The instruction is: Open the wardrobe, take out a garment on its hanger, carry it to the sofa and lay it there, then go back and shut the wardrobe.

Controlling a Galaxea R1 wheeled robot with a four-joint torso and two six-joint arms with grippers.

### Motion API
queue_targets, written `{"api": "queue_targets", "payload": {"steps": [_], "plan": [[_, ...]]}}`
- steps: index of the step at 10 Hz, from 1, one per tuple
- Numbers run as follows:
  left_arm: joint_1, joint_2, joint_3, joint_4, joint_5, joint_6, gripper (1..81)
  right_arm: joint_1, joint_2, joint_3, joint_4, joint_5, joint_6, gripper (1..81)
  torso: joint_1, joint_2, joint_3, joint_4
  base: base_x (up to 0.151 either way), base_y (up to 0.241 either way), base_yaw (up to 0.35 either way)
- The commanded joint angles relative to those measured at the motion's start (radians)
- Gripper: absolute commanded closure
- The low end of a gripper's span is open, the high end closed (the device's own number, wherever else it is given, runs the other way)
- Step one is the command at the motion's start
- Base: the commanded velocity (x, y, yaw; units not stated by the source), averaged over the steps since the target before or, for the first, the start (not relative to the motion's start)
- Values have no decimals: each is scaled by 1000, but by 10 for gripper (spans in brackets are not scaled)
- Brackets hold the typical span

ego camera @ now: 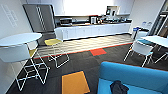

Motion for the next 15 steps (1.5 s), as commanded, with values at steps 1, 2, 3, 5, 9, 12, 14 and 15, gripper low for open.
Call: {"api": "queue_targets", "payload": {"steps": [1, 2, 3, 5, 9, 12, 14, 15], "plan": [[-35, -8, 10, 11, 28, 4, 10, 25, 6, 3, -8, -53, -3, 10, 0, 0, 0, 0, 0, 0, 338], [-35, -4, 2, 11, 28, 4, 10, 25, 6, 3, -11, -53, -3, 10, 0, 0, 0, 0, 0, 0, 338], [-35, 9, -18, 10, 26, 4, 10, 23, 7, 3, -11, -53, -3, 10, 0, 0, 0, 0, 0, 0, 338], [-29, 57, -106, 7, 2, 4, 10, 23, 7, 3, -11, -53, -3, 10, 0, 0, 0, 0, 0, 0, 339], [-5, 63, -114, 2, -52, 4, 10, 20, 3, 1, -11, -53, -3, 10, 0, 0, 0, 0, 0, 0, 342], [5, 57, -114, -4, -84, 2, 10, 19, 4, 1, -11, -55, -3, 10, 0, 0, 0, 0, 0, 0, 342], [6, 51, -116, -7, -92, 2, 10, 19, 6, 1, -11, -55, -5, 10, 0, 0, 0, 0, 0, 0, 343], [6, 54, -119, -7, -101, 2, 10, 20, 7, 1, -12, -55, -5, 10, 0, 0, 0, 0, 0, 0, 343]]}}
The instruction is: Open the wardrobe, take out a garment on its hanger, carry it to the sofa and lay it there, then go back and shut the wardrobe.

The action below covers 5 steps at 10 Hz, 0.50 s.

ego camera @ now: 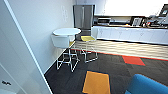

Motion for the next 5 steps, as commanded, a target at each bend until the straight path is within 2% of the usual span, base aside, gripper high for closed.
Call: {"api": "queue_targets", "payload": {"steps": [1, 5], "plan": [[-34, -2, 10, -2, 19, 2, 10, 19, 7, 3, -9, -55, -4, 10, 0, 0, 0, 0, 0, 0, 343], [-34, -1, 9, 3, 20, 2, 10, 22, 7, 3, -9, -55, -4, 10, 0, 0, 0, 0, 0, 0, 343]]}}
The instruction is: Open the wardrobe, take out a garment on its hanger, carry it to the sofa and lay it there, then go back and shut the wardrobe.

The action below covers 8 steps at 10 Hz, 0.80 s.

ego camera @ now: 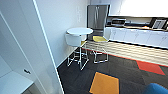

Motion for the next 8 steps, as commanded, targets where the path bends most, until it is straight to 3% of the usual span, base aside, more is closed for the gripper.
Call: {"api": "queue_targets", "payload": {"steps": [1, 8], "plan": [[-36, -2, 9, 4, 27, 2, 10, 19, 5, 3, -9, -55, -4, 10, 0, 0, 0, 0, 0, 0, 343], [-36, 23, -32, 12, 33, 3, 10, 19, 6, -3, -10, -55, -4, 10, 0, 0, 0, 0, 0, 0, 343]]}}
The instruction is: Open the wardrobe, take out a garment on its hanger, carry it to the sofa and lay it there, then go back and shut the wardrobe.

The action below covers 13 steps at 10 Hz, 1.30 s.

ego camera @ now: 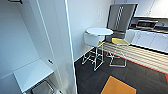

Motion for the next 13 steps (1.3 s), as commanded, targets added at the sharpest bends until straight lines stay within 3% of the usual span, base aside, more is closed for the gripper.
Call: {"api": "queue_targets", "payload": {"steps": [1, 2, 4, 5, 6, 8, 9, 10, 11, 12, 13], "plan": [[-33, 8, -5, 11, 27, 2, 10, 20, 6, 4, -10, -54, -4, 10, 0, 0, 0, 0, 0, 0, 343], [-33, 8, -5, 11, 25, 3, 10, 20, 6, 3, -10, -54, -4, 10, 0, 0, 0, 0, 0, 0, 343], [-33, 10, -5, 11, 25, 2, 10, 19, 6, 2, -10, -54, -6, 10, 0, 0, 74, 0, 0, 0, 343], [-33, 11, -5, 11, 27, 4, 10, 17, 4, 2, -10, -54, -6, 10, 0, 0, 84, 0, 0, 0, 344], [-33, 13, -5, 11, 27, 2, 10, 17, 4, 2, -10, -54, -4, 10, 0, 0, 32, 0, 0, 0, 343], [-33, 13, -5, 11, 27, 4, 10, 16, 3, 2, -10, -54, -5, 10, 0, -1, 62, 0, 0, 0, 343], [-33, 15, -5, 11, 27, 4, 10, 16, 4, 2, -10, -54, -6, 10, 0, -1, 68, 27, 0, 0, 344], [-33, 15, -5, 11, 27, 4, 10, 17, 6, 2, -10, -54, -6, 10, 0, -1, 66, 99, 0, 0, 343], [-33, 15, -5, 11, 28, 4, 10, 17, 6, 2, -10, -54, -6, 10, 0, -1, 65, 107, 0, 0, 343], [-33, 16, -5, 11, 28, 4, 10, 17, 4, 2, -9, -54, -4, 10, 0, -1, 64, 29, 0, 0, 343], [-33, 16, -5, 11, 28, 4, 10, 17, 3, 2, -9, -54, -4, 10, 0, -1, 64, 59, 0, 0, 344]]}}
